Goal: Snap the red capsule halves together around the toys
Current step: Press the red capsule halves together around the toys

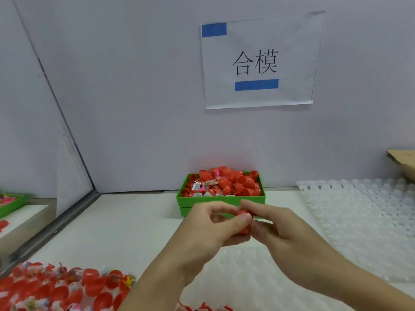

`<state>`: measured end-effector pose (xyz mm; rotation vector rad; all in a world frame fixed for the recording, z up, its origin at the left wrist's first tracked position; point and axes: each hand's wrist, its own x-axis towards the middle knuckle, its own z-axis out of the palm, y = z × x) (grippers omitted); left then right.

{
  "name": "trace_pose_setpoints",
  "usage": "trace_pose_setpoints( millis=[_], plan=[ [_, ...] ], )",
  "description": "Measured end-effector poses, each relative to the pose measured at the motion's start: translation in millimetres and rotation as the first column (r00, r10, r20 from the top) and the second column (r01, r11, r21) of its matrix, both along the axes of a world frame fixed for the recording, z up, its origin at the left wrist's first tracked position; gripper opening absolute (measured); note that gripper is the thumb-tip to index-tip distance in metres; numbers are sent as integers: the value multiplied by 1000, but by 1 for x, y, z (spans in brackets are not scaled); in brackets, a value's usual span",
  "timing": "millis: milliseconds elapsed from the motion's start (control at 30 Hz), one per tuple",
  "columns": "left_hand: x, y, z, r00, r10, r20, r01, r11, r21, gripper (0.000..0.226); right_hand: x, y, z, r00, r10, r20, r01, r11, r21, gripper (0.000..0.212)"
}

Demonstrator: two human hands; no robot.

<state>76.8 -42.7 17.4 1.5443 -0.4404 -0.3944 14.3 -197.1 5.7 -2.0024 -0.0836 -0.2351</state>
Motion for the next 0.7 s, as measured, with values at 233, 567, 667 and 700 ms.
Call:
trace_pose_setpoints(
  millis=[233, 567, 667, 700],
  plan=[
    [77, -12, 16, 937, 266, 228, -284, 957, 49, 27, 96, -5, 31, 998, 41, -49, -23, 947, 320, 26],
    [166, -19, 10, 735, 152, 661, -448, 841, 305, 28, 204, -15, 26, 985, -160, 68, 163, 986, -44, 17],
    [187, -12, 13, 608, -99, 788, -454, 771, 447, 41, 218, -24, 32, 991, -68, 114, 96, 960, -265, 22],
    [192, -10, 14, 573, -181, 799, -445, 751, 489, 42, 221, -26, 33, 993, -35, 112, 70, 940, -334, 25]
  ],
)
